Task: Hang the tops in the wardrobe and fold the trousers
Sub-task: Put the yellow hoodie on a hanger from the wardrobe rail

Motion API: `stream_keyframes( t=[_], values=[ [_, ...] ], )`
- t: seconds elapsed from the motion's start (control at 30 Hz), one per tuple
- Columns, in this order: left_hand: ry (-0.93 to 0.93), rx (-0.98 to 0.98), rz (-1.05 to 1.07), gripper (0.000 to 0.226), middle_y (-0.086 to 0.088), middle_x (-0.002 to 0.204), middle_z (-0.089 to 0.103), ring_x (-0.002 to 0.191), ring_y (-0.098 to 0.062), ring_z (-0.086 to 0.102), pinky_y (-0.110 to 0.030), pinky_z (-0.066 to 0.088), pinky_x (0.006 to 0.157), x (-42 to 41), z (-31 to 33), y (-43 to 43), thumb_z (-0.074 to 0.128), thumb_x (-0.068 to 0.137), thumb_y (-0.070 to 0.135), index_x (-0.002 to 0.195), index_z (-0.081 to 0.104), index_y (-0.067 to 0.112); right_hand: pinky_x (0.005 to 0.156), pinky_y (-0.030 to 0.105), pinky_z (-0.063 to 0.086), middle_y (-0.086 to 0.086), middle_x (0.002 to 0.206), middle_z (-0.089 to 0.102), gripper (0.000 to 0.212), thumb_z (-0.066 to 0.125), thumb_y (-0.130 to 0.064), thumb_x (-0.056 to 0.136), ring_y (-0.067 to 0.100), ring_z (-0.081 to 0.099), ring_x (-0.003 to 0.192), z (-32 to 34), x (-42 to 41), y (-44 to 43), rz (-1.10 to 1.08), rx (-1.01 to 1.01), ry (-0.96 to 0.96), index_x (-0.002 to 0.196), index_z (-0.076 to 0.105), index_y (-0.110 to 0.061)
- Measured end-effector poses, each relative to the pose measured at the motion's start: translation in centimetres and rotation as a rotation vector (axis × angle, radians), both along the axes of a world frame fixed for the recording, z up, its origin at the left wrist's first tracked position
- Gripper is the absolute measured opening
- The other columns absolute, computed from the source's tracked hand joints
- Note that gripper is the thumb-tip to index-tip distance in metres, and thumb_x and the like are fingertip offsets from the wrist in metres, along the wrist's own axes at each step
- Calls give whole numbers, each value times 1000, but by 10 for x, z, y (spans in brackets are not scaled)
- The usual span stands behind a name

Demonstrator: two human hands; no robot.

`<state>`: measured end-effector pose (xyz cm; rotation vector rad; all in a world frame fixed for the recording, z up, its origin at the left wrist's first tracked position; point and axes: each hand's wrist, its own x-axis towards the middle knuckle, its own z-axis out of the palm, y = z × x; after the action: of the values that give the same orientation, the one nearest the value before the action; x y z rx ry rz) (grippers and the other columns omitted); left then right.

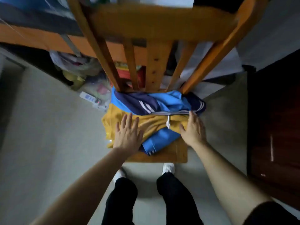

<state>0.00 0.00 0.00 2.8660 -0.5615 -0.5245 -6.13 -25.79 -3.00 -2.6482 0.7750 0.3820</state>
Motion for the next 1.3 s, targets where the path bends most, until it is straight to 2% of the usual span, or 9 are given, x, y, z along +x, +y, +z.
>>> stream_keyframes(
  t=[0.17, 0.27, 0.37, 0.5, 0.6, 0.77, 1.0, 1.13, 1.3],
  values=[
    [90, 54, -30, 52, -15, 153, 37, 142, -36, 31, -54, 30, 109, -19, -110, -30, 45, 93, 42, 142, 48, 24, 119, 45, 19, 22, 162, 19, 85, 56, -48, 95, 36, 21, 149, -99, -21, -6, -310, 71, -5, 158, 15, -8],
    [82, 52, -21, 46, -11, 123, 61, 115, -36, 53, -47, 39, 96, -30, -149, -40, 53, 90, 33, 134, 49, 20, 119, 44, 23, 19, 161, 25, 88, 53, -51, 97, 34, 29, 147, -138, -32, -9, -448, 114, -26, 159, 10, -6],
    [93, 40, 93, 35, -8, 98, 66, 96, -35, 57, -43, 37, 83, -25, -163, -48, 59, 86, 28, 116, 50, 14, 115, 46, 34, 15, 154, 41, 73, 53, -47, 99, 33, 44, 138, -155, -28, -14, -543, 137, 26, 154, 27, -8],
    [103, -45, 89, 35, -11, 79, 67, 75, -37, 64, -37, 31, 69, -28, -159, -42, 57, 88, 30, 114, 49, 9, 90, 41, 44, 16, 118, 62, 40, 43, -41, 104, 34, 59, 111, -151, -29, -6, -461, 75, 42, 116, 58, -6],
    [171, -33, 93, 46, -18, 77, 68, 70, -40, 65, -37, 38, 63, -27, -128, -36, 59, 91, 35, 127, 49, 9, 79, 34, 39, 16, 120, 60, 42, 39, -41, 105, 33, 57, 112, -126, -26, -4, -514, 102, 81, 118, 59, -7],
    [189, 17, 71, 38, -16, 84, 69, 80, -41, 64, -38, 46, 63, -14, -64, -13, 56, 90, 29, 128, 56, 24, 86, 39, 44, 18, 123, 61, 48, 39, -45, 104, 36, 57, 114, -66, -26, -1, -530, 116, 52, 115, 62, -4],
    [85, -119, 201, 44, -12, 87, 70, 85, -39, 64, -34, 42, 63, 22, 55, 18, 40, 83, 38, 120, 62, 29, 91, 47, 50, 18, 123, 57, 55, 41, -53, 96, 39, 56, 112, 44, -32, 27, -656, 102, -385, 127, 64, -14],
    [106, -110, 270, 29, 4, 59, 54, 59, -23, 58, -24, 31, 51, 41, 121, 43, 44, 89, 29, 110, 64, 29, 98, 34, 42, 20, 126, 54, 44, 51, -38, 98, 34, 54, 117, 115, -31, 39, -717, 196, -610, 133, 62, -13],
    [50, -43, 140, 19, -8, 90, 69, 88, -35, 64, -34, 45, 63, 62, 161, 82, 55, 88, 24, 104, 67, 25, 90, 21, 42, 7, 122, 62, 30, 56, -26, 101, 17, 59, 110, 227, -25, 54, -443, 224, -736, 128, 66, -18]
  ],
)
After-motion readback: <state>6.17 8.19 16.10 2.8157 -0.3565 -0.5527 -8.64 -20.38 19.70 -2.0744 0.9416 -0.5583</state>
